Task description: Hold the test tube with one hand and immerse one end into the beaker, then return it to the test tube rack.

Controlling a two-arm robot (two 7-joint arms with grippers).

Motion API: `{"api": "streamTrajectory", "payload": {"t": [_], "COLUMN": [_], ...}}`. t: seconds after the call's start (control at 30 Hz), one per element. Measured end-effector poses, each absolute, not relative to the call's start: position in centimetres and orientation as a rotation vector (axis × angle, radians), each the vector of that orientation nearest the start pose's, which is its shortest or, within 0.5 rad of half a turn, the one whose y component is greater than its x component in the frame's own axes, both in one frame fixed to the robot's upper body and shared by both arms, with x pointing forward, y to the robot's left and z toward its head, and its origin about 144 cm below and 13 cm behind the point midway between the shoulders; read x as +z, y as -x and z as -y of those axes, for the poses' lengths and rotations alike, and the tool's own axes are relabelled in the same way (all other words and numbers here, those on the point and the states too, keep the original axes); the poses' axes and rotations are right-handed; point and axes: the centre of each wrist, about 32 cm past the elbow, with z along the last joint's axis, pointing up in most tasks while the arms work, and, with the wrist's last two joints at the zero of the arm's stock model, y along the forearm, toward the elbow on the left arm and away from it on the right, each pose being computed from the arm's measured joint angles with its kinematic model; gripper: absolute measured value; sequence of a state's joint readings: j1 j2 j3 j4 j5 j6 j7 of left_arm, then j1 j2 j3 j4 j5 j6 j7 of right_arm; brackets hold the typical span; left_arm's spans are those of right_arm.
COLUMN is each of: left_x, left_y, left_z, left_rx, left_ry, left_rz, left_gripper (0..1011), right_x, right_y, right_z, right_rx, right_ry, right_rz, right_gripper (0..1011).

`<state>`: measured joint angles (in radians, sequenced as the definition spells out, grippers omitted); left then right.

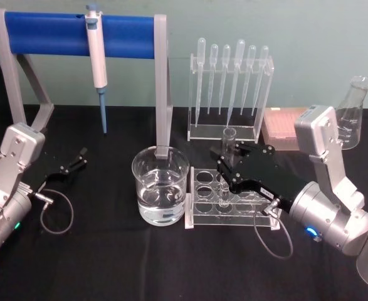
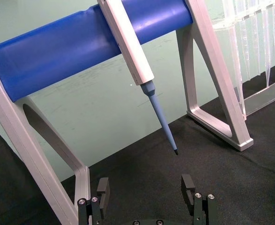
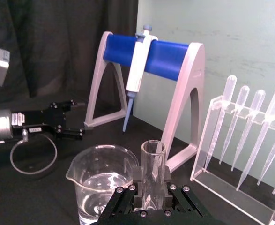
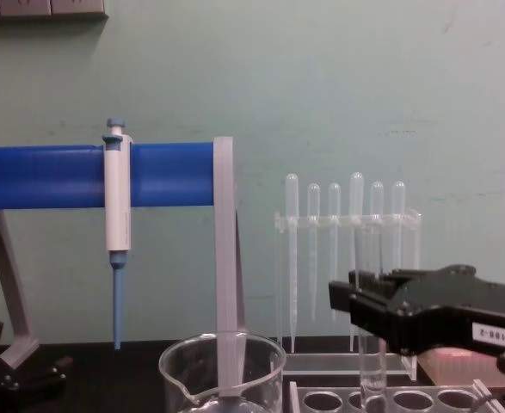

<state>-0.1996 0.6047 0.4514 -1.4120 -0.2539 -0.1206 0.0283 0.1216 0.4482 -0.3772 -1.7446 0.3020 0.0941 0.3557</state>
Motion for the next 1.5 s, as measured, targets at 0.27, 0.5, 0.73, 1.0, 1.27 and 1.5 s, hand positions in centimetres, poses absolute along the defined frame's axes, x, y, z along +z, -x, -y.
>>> {"api": "streamTrajectory", "payload": {"t": [0.27, 0.5, 0.73, 1.0, 1.27, 1.5], "left_x": [114.0, 114.0, 114.0, 114.0, 114.0, 114.0], "left_y": [-48.9, -48.9, -48.9, -48.9, -48.9, -48.9], "left_z": [-31.0, -31.0, -31.0, -31.0, -31.0, -31.0], "left_rx": [1.248, 1.248, 1.248, 1.248, 1.248, 1.248], "left_ry": [-0.304, -0.304, -0.304, -0.304, -0.305, -0.304], "left_rz": [0.285, 0.285, 0.285, 0.285, 0.285, 0.285], "left_gripper": [1000, 1000, 1000, 1000, 1000, 1000], "right_x": [119.8, 119.3, 119.5, 120.4, 119.7, 116.7], "right_y": [-46.7, -46.8, -45.7, -41.3, -39.0, -40.5], "right_z": [22.6, 22.5, 22.2, 23.7, 26.4, 28.3], "right_rx": [-0.818, -0.812, -0.825, -0.921, -1.142, -1.338], "right_ry": [0.135, 0.155, 0.21, 0.262, 0.237, 0.19], "right_rz": [0.131, 0.125, 0.102, 0.072, 0.079, 0.111], "right_gripper": [226, 336, 537, 792, 989, 1004]}}
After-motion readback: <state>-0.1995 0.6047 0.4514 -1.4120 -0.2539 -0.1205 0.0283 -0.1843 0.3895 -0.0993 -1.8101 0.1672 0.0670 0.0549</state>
